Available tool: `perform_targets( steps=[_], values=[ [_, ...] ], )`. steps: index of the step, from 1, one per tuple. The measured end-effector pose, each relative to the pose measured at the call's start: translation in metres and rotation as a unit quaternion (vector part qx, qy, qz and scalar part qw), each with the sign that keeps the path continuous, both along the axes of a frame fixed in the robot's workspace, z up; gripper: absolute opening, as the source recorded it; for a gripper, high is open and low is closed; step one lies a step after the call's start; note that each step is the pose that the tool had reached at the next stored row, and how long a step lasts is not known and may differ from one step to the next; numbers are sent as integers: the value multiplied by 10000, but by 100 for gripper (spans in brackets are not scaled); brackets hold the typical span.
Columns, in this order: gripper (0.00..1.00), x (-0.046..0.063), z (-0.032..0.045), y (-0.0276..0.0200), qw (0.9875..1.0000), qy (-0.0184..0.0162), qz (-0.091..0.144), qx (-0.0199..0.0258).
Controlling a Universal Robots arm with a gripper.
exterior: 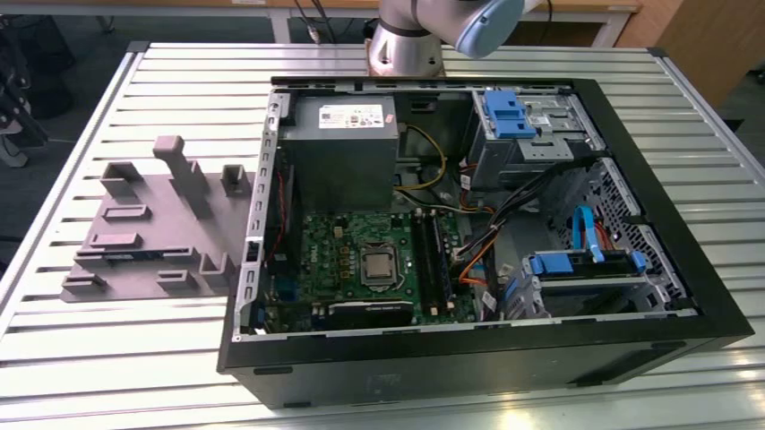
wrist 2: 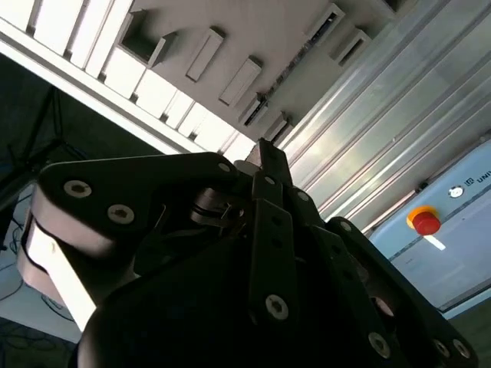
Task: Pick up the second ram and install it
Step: 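Pick up the second ram and move it above second insertion slot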
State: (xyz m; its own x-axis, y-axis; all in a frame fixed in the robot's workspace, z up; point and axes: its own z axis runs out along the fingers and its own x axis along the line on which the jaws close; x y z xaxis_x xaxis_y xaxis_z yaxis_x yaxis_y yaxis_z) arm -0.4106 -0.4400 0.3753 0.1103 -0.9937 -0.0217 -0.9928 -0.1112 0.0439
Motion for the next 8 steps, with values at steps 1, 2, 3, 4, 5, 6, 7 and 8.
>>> perform_targets(
  steps=[1, 2, 3, 4, 5, 6, 7, 8],
  values=[
    [11, 0, 0, 0, 10000, 1, 59, 0],
    [11, -1, 0, 0, 10000, 1, 69, 0],
    [11, 0, 1, 0, 10000, 1, 71, -1],
    [11, 0, 0, 0, 10000, 0, 73, 0],
    [11, 0, 0, 0, 10000, 0, 75, 0],
    [11, 0, 0, 0, 10000, 0, 76, 0],
    [11, 0, 0, 0, 10000, 0, 71, 0],
    [11, 0, -1, 0, 10000, 1, 18, -1]
  ],
)
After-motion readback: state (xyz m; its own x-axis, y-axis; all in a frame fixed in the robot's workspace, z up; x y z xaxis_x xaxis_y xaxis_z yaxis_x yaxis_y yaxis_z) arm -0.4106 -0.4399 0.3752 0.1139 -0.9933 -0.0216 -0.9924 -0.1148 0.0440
